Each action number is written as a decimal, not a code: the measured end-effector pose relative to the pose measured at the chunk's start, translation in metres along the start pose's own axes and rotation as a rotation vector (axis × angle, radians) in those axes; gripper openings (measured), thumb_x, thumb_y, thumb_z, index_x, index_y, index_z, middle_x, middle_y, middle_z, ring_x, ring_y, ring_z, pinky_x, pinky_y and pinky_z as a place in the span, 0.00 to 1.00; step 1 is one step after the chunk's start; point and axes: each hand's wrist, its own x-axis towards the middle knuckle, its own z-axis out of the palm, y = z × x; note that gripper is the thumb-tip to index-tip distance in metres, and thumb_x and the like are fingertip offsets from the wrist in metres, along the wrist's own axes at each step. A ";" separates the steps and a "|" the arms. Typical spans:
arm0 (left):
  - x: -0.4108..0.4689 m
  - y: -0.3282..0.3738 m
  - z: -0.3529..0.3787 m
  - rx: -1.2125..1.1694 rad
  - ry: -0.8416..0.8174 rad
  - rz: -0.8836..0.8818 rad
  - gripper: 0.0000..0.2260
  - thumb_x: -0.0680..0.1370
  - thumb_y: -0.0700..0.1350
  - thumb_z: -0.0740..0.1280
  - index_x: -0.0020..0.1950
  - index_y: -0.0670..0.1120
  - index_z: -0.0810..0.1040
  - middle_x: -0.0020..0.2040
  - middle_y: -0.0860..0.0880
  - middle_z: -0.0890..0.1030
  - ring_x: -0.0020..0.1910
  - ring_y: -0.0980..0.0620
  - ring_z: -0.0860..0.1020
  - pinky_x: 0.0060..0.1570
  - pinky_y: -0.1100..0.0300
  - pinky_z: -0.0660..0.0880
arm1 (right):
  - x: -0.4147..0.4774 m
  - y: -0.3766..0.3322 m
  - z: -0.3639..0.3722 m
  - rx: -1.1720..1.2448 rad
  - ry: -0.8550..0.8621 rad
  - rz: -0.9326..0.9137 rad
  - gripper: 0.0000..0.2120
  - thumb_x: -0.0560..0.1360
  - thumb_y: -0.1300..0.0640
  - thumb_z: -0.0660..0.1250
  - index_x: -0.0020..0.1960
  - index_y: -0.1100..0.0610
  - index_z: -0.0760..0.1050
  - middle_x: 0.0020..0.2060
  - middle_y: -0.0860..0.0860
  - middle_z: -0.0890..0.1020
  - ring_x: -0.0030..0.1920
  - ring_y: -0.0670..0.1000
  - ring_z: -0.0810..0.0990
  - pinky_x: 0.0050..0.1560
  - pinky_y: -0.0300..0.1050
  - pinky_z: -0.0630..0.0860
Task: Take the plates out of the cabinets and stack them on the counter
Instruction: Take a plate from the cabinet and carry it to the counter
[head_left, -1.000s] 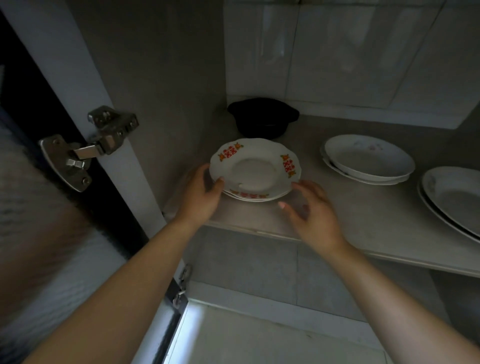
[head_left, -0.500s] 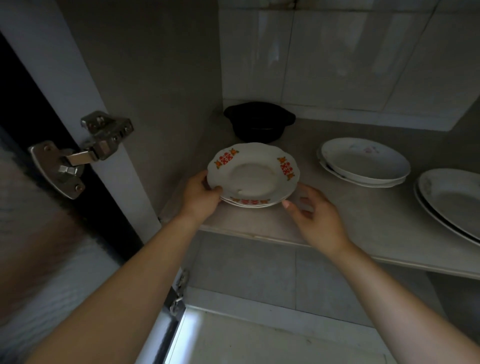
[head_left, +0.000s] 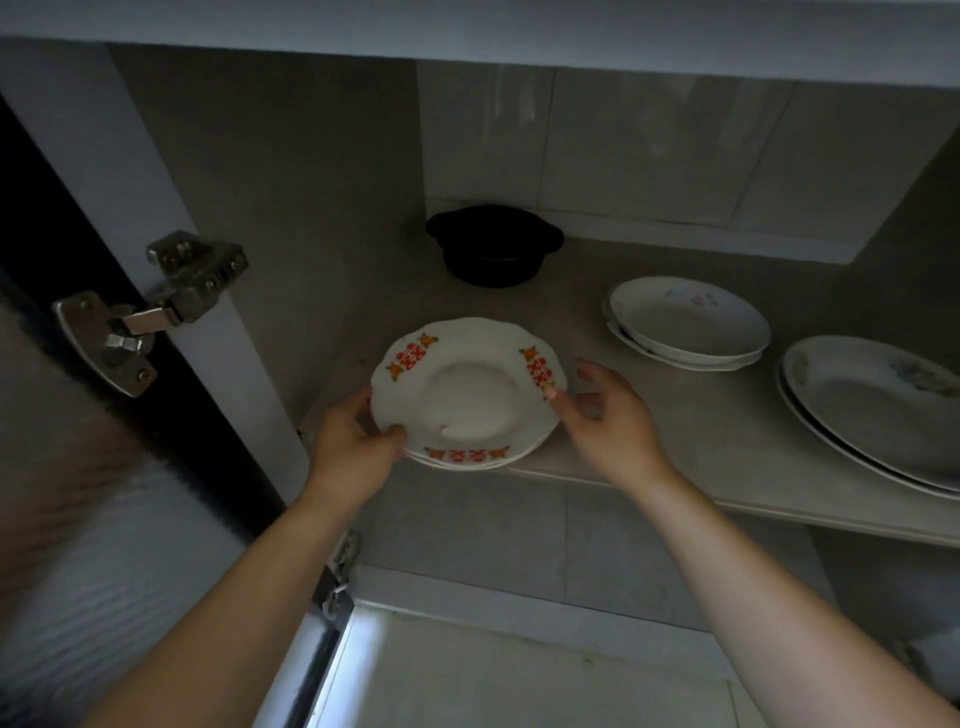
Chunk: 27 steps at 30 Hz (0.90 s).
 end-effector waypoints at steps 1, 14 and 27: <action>-0.003 -0.003 -0.002 -0.008 -0.009 -0.009 0.17 0.71 0.28 0.66 0.55 0.46 0.77 0.51 0.47 0.80 0.54 0.46 0.78 0.57 0.46 0.76 | 0.001 -0.002 0.003 0.012 0.000 0.014 0.25 0.72 0.49 0.70 0.66 0.56 0.71 0.62 0.55 0.75 0.55 0.54 0.78 0.57 0.45 0.75; -0.003 0.006 -0.007 -0.033 -0.061 -0.062 0.17 0.73 0.28 0.63 0.55 0.47 0.74 0.50 0.49 0.79 0.51 0.47 0.78 0.42 0.54 0.79 | -0.001 -0.019 0.016 0.081 -0.053 0.159 0.17 0.67 0.64 0.70 0.56 0.57 0.77 0.51 0.55 0.83 0.51 0.55 0.81 0.54 0.51 0.77; -0.032 0.004 -0.009 0.028 -0.049 -0.071 0.20 0.72 0.29 0.65 0.61 0.43 0.75 0.53 0.45 0.80 0.50 0.46 0.80 0.44 0.50 0.80 | -0.035 -0.024 0.000 0.226 -0.054 0.202 0.16 0.69 0.68 0.69 0.51 0.53 0.74 0.41 0.46 0.77 0.44 0.49 0.78 0.48 0.43 0.75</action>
